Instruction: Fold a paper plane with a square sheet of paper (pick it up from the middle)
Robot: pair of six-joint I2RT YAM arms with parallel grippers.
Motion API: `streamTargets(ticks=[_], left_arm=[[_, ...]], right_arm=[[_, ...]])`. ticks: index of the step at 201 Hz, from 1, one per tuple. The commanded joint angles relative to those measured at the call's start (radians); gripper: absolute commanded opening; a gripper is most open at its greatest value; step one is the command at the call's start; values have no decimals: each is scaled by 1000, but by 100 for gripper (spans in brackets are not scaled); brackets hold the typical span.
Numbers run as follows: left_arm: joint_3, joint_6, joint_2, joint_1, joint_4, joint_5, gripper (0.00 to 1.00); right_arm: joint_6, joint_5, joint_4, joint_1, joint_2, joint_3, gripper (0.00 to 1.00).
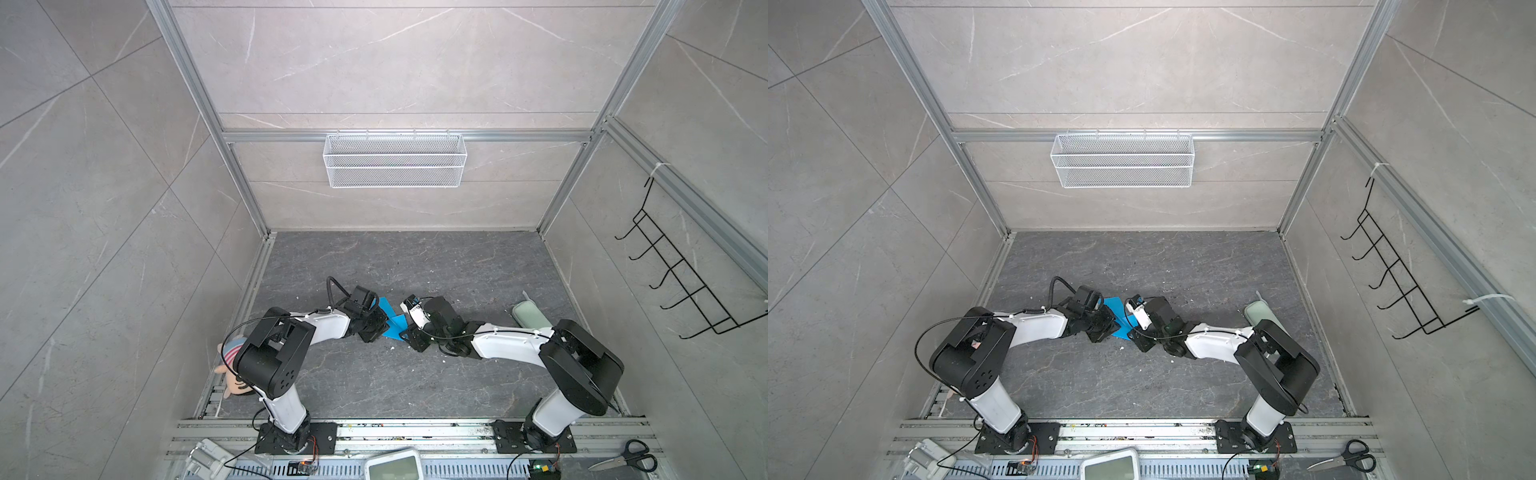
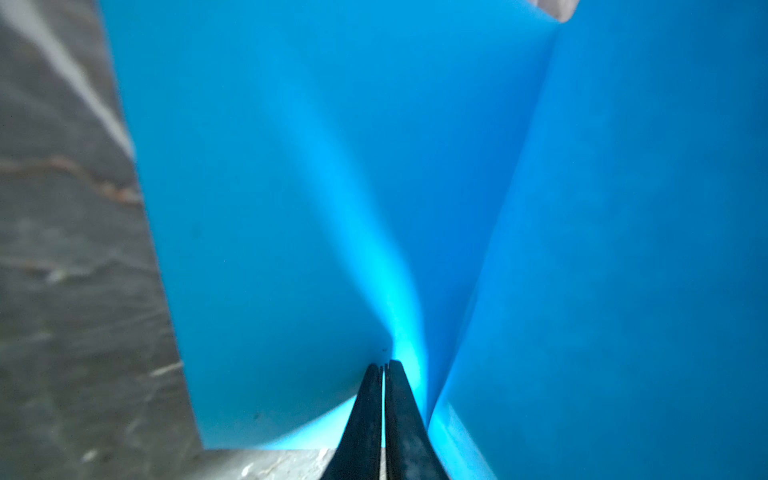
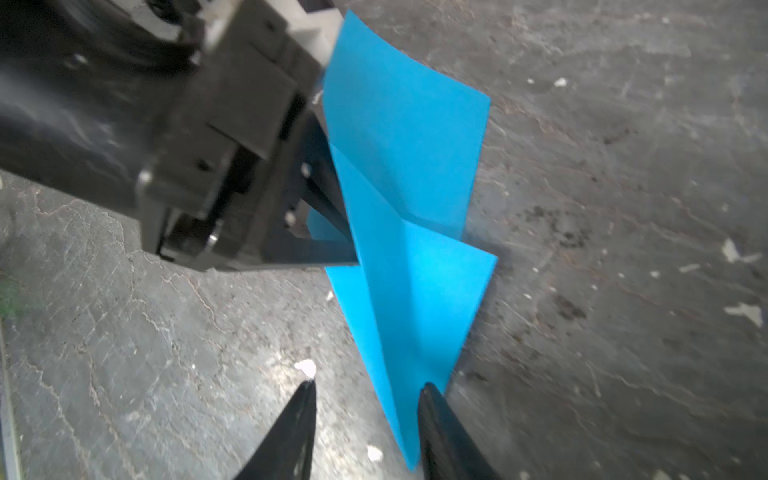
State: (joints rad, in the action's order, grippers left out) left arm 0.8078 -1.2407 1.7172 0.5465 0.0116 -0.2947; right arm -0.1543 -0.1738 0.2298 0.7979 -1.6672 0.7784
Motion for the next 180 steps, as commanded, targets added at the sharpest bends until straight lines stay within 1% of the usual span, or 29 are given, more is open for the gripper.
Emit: streamTargets(ticks=[1,47,84,150,180], left_arm=[[-29,-52,1,10,-121,32,11],[-20,-51,17,10,-127,28,11],[-18,-51,28,10,-121,20,11],[-21,-54,27,10,-117,19,11],[-22,-52,18,11,-118,19,11]], right_arm=[[1,65,56,5,-55,12,41],[13,76,18,23,-94,36,34],[17,109,13,28,-122,39,30],[7,135,-6,28,-146,53,14],[-14,87,-3,27,-153,54,6]])
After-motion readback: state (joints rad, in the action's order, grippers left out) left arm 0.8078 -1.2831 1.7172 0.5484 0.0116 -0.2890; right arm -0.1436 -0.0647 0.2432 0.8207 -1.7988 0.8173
